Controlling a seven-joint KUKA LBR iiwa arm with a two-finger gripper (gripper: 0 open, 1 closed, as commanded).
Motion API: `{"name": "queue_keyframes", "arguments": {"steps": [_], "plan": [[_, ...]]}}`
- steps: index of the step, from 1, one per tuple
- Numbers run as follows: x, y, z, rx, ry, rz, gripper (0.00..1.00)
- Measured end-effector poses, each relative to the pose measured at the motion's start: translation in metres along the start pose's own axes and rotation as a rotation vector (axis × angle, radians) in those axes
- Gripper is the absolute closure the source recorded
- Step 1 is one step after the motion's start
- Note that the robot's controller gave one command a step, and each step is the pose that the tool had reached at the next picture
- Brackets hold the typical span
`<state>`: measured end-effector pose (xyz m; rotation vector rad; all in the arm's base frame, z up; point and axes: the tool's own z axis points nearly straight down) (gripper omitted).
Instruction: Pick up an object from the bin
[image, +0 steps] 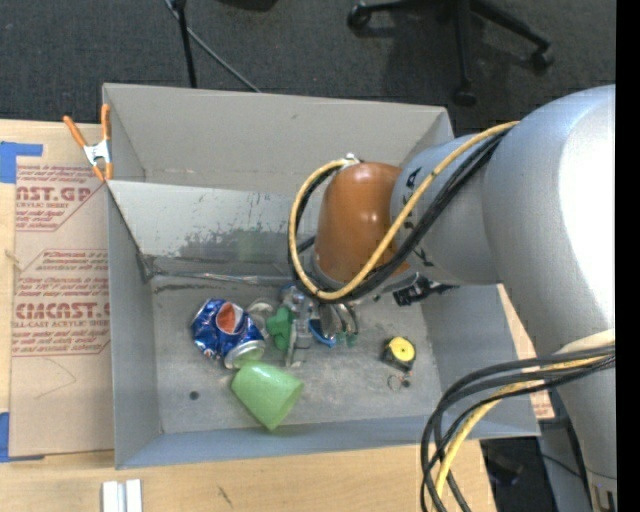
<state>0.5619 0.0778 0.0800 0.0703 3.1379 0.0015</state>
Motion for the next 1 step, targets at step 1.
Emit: {"name": "queue_keyframes", "arguments": {"steps": [1], "plan": [[0.0165,0.0596,-0.1694,-0.004,-0.008,-0.049,1.00]]}}
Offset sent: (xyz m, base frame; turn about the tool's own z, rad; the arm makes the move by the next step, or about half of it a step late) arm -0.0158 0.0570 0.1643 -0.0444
